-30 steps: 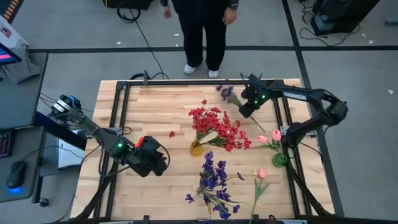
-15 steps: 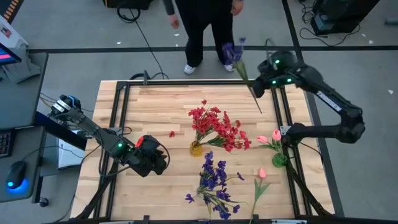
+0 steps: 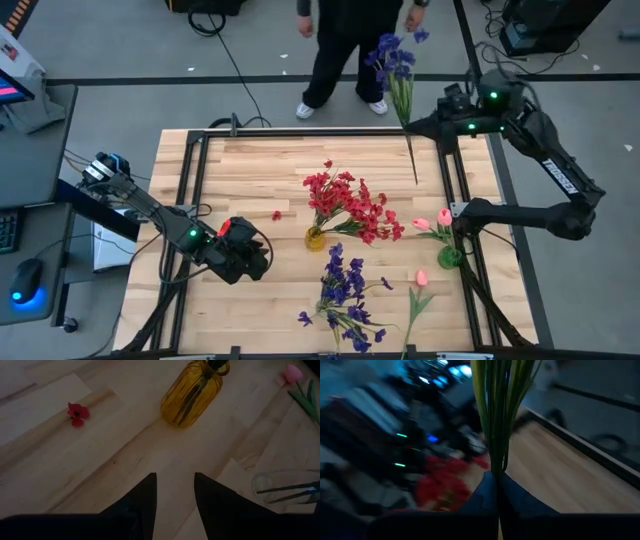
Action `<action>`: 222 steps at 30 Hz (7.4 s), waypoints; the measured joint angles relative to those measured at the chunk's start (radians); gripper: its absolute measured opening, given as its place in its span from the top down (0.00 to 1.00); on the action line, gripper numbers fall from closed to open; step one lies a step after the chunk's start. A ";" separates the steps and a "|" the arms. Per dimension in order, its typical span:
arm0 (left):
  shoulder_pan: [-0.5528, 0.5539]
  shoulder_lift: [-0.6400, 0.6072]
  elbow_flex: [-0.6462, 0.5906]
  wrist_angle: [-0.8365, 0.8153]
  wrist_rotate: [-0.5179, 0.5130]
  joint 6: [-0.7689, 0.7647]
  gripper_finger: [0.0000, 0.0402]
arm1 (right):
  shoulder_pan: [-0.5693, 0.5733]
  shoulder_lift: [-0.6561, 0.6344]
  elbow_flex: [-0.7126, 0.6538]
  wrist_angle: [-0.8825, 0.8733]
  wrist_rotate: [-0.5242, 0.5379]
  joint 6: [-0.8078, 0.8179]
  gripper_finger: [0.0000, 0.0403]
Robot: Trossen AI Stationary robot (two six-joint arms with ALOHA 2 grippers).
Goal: Sort flowers into vase by color
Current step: Put the purple flower into the transparent vase
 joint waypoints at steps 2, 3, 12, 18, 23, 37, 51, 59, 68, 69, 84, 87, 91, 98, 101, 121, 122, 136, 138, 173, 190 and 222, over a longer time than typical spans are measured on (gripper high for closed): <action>0.000 0.000 0.000 0.001 0.000 0.000 0.66 | 0.034 -0.019 0.000 0.062 -0.022 0.044 0.98; 0.000 0.000 0.000 0.001 0.000 0.000 0.66 | 0.053 -0.029 0.000 0.093 -0.027 0.065 0.98; 0.000 0.015 0.000 0.004 -0.008 -0.008 0.66 | 0.229 -0.091 0.000 0.288 -0.008 0.209 0.98; 0.000 0.045 0.000 0.043 -0.007 -0.011 0.66 | 0.353 -0.112 0.000 0.316 0.029 0.238 0.98; 0.000 0.048 0.000 0.088 -0.004 -0.012 0.66 | 0.465 -0.112 0.000 0.362 0.035 0.272 0.98; -0.001 0.047 0.000 0.118 0.009 0.023 0.66 | 0.857 -0.004 0.000 0.599 0.210 0.295 0.98; -0.002 0.047 0.000 0.223 0.011 0.252 0.66 | 1.113 0.198 0.000 0.748 0.391 0.218 0.98; -0.002 0.045 0.000 0.326 0.011 0.347 0.66 | 1.180 0.299 0.000 0.787 0.469 0.210 0.98; 0.000 0.003 0.000 0.718 -0.038 0.613 0.66 | 1.157 0.389 0.000 0.921 0.471 0.193 0.98; 0.000 -0.005 0.000 0.764 -0.056 0.652 0.66 | 1.152 0.395 0.000 0.937 0.471 0.192 0.98; 0.009 -0.050 0.001 1.288 -0.124 0.929 0.66 | 1.032 0.465 0.000 1.038 0.534 0.215 0.98; 0.020 -0.049 0.001 1.279 -0.123 0.843 0.66 | 1.020 0.500 0.000 1.072 0.534 0.229 0.98; 0.026 -0.046 0.001 1.282 -0.100 0.794 0.66 | 1.000 0.538 0.000 1.113 0.529 0.230 0.98; 0.026 -0.045 0.022 1.276 -0.017 0.793 0.66 | 0.949 0.524 0.000 1.122 0.516 0.232 0.98; 0.026 -0.045 0.053 1.244 -0.001 0.847 0.66 | 0.929 0.525 0.000 1.119 0.535 0.237 0.98; 0.106 -0.045 0.098 1.107 -0.031 0.808 0.66 | 0.906 0.552 0.000 1.079 0.607 0.212 0.98; 0.106 -0.045 0.098 1.114 -0.031 0.804 0.66 | 0.906 0.552 0.000 1.074 0.612 0.209 0.98; 0.117 -0.008 0.098 1.126 0.011 0.806 0.66 | 0.904 0.573 0.000 1.088 0.689 0.174 0.98; 0.124 0.002 0.098 1.129 0.013 0.806 0.66 | 0.904 0.585 0.000 1.105 0.689 0.185 0.98; 0.138 0.010 0.098 1.163 0.002 0.833 0.71 | 0.913 0.585 0.000 1.066 0.665 0.184 0.98; 0.138 0.010 0.098 1.155 -0.002 0.859 0.94 | 0.913 0.585 0.000 1.066 0.657 0.185 0.98; 0.109 0.010 0.098 1.147 0.020 0.968 0.99 | 0.851 0.427 0.000 0.892 0.478 0.135 0.56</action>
